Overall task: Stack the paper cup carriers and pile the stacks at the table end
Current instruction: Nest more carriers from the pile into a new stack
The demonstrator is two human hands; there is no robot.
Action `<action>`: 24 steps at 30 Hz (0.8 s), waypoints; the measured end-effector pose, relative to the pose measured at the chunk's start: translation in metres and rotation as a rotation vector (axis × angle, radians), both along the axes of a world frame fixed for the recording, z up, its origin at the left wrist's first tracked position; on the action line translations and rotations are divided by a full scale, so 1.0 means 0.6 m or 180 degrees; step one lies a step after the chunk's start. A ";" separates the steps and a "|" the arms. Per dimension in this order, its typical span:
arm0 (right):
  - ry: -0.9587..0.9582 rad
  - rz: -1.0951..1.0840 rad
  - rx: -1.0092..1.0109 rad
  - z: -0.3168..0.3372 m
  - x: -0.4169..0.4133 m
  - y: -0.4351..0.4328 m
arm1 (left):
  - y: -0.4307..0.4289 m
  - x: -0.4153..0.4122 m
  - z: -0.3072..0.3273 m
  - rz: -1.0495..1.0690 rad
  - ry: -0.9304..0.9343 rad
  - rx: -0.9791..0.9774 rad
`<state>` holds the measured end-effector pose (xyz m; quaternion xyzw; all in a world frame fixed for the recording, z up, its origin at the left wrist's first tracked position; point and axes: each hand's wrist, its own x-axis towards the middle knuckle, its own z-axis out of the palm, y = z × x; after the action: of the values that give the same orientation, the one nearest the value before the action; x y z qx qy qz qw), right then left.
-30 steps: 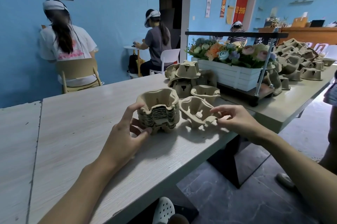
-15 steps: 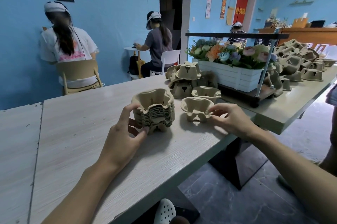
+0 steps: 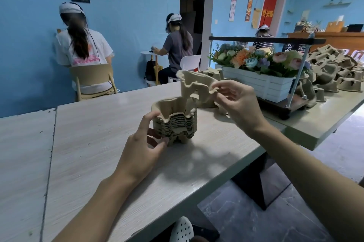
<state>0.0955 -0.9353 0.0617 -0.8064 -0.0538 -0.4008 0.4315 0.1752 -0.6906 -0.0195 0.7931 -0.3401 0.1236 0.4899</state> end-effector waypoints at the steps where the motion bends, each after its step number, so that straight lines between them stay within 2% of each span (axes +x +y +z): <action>1: 0.0010 0.0047 -0.0049 0.003 0.006 0.013 | 0.000 -0.001 0.001 -0.0007 0.0014 0.0013; 11: 0.0324 0.0044 -0.0326 -0.028 0.036 0.060 | -0.002 -0.004 0.003 0.0032 0.0152 -0.0118; 14: 0.0434 -0.0022 -0.0152 -0.042 0.032 0.038 | -0.003 -0.003 0.003 0.0003 0.0140 -0.0084; 24: 0.0975 -0.1851 -0.0348 -0.097 0.025 -0.127 | -0.003 0.000 0.002 -0.0045 0.0077 0.0004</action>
<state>0.1102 -1.0114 0.0032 -0.8609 0.2227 -0.3777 0.2582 0.1751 -0.6924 -0.0184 0.7924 -0.3399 0.1103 0.4945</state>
